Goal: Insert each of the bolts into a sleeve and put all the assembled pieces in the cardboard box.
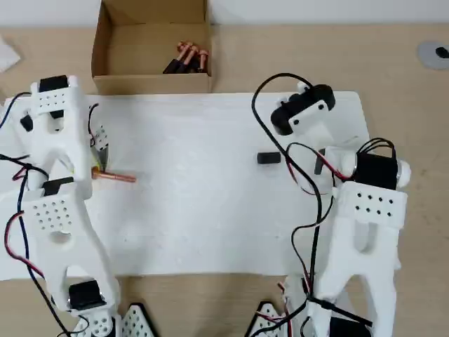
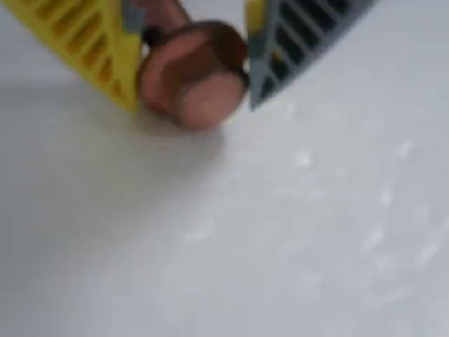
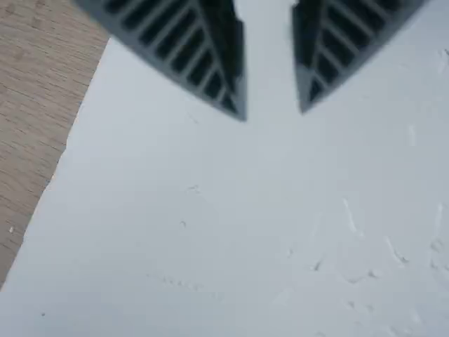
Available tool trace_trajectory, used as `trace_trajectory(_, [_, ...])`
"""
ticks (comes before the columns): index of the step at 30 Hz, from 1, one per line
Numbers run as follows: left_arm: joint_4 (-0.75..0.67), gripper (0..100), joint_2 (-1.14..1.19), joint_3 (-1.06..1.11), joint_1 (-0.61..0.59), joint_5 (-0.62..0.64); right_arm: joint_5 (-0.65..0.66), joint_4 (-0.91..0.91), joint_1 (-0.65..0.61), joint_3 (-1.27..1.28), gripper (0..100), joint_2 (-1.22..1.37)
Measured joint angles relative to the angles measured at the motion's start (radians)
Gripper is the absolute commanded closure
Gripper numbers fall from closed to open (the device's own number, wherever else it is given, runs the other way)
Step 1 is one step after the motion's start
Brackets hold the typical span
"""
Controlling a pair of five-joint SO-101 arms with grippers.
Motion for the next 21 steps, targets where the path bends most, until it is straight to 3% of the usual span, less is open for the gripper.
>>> trace_trajectory(11, [-0.008, 99, -0.029, -0.043, 0.006, -0.009, 0.000, 0.000, 0.000, 0.008, 92.1, 0.000])
trace_trajectory(21, [-0.008, 99, -0.222, 0.055, 0.071, -0.218, 0.000, -0.002, -0.002, 0.037, 92.1, 0.000])
